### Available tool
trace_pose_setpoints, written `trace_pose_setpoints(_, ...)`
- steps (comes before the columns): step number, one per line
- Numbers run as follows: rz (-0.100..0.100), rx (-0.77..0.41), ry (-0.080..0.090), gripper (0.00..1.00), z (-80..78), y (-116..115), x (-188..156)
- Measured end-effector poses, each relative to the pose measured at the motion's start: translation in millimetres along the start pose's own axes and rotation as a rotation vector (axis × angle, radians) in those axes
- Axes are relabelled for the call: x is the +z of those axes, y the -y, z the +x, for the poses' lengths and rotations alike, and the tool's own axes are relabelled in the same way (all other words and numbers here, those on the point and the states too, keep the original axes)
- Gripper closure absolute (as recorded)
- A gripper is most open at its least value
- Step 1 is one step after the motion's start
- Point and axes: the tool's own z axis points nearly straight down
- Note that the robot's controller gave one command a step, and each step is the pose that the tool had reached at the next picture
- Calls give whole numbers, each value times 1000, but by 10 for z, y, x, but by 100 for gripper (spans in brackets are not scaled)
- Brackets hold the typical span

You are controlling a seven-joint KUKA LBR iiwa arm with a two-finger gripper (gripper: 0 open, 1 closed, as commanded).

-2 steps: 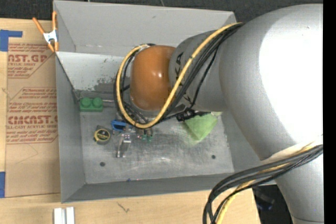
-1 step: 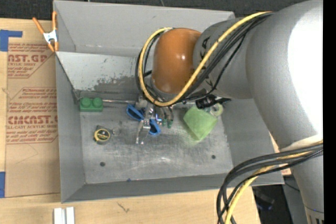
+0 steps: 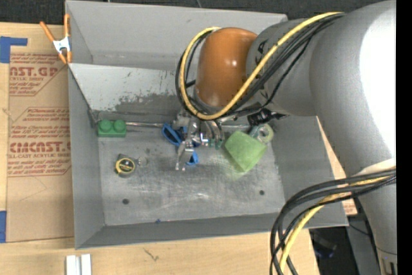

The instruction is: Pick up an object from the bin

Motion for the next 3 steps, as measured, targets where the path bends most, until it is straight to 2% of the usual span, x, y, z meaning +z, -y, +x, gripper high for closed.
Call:
trace_pose_setpoints(1,-7,54,11,0,25,-134,236)
trace_pose_setpoints(2,-22,85,13,0,8,-2,223)
trace_pose_setpoints(3,-13,95,18,100,-20,68,207)
